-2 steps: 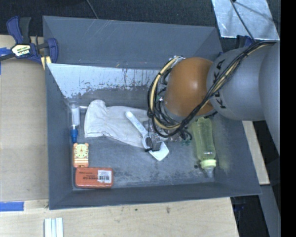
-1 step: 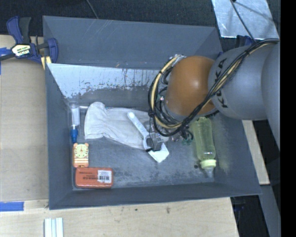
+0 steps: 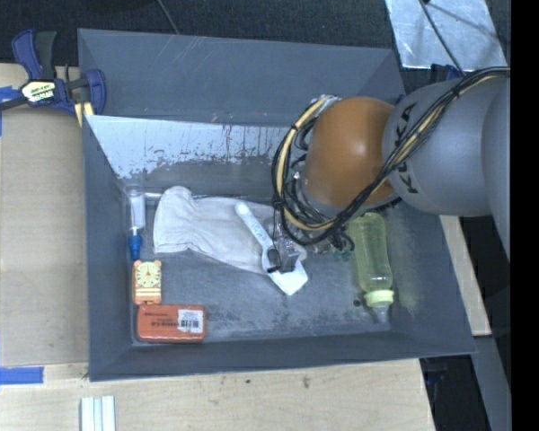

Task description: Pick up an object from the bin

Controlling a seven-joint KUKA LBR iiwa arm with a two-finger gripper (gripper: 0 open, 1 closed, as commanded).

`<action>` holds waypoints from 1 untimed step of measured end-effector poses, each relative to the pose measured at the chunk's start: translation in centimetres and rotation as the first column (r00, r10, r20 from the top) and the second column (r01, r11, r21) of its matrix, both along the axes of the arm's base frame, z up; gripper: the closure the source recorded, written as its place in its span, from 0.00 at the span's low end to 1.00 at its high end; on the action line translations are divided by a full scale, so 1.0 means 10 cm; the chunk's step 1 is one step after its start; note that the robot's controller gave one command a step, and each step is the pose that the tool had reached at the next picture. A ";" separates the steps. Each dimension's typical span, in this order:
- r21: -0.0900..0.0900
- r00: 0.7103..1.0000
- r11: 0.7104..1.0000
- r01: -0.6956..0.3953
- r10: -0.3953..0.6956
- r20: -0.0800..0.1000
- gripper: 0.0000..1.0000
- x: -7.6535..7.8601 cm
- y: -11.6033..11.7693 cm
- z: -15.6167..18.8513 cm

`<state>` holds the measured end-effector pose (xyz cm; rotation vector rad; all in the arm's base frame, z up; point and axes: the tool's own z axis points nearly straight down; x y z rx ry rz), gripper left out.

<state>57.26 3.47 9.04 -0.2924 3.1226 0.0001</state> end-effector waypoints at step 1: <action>0.000 1.000 1.000 0.000 0.000 -0.004 1.00 -0.01 0.00 0.07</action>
Offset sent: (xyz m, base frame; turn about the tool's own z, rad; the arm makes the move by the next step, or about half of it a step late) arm 0.0001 0.0001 0.0853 0.0000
